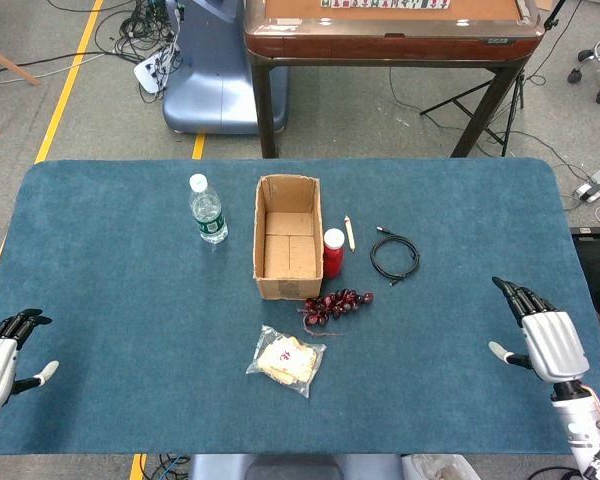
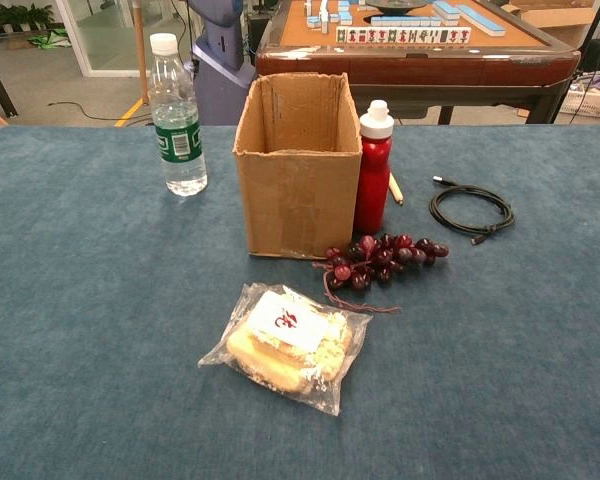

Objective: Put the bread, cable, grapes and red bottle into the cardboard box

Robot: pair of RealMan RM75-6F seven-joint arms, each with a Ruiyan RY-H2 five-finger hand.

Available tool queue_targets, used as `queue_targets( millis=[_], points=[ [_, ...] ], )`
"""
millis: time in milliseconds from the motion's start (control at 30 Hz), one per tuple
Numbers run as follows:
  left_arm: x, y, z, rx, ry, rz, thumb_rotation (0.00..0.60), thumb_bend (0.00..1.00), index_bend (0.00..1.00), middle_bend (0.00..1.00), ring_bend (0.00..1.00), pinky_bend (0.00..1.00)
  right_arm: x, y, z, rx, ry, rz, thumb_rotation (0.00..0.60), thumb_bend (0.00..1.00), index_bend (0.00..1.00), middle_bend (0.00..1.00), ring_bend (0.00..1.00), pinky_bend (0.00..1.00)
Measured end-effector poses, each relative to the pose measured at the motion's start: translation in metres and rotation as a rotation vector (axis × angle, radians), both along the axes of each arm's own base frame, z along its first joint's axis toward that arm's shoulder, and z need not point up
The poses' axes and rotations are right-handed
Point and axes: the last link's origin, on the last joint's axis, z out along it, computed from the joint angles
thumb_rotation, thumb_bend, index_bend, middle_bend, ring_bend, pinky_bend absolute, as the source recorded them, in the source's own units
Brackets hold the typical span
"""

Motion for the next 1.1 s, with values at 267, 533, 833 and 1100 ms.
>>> queue_targets(
  millis=[267, 533, 833, 1100],
  points=[
    [-0.001, -0.001, 0.0, -0.002, 0.003, 0.008, 0.6, 0.15, 0.34, 0.24, 0.26, 0.54, 0.003, -0.003, -0.007, 0.024, 0.006, 0.004, 0.6, 0.0, 0.09, 0.19, 0.2, 0.4],
    [-0.005, -0.002, 0.004, 0.014, 0.0, 0.023, 0.6, 0.15, 0.36, 0.24, 0.26, 0.54, 0.021, -0.008, -0.015, 0.035, -0.012, 0.114, 0.6, 0.0, 0.14, 0.26, 0.29, 0.55],
    [-0.007, -0.003, 0.006, 0.031, -0.002, 0.029, 0.6, 0.15, 0.36, 0.25, 0.26, 0.54, 0.071, -0.019, -0.026, 0.084, 0.045, 0.36, 0.6, 0.0, 0.14, 0.29, 0.33, 0.56],
    [-0.011, -0.003, 0.01, 0.052, -0.002, 0.042, 0.6, 0.15, 0.37, 0.26, 0.27, 0.54, 0.11, -0.028, -0.046, 0.201, 0.15, 0.483, 0.6, 0.0, 0.14, 0.25, 0.21, 0.4]
  ],
)
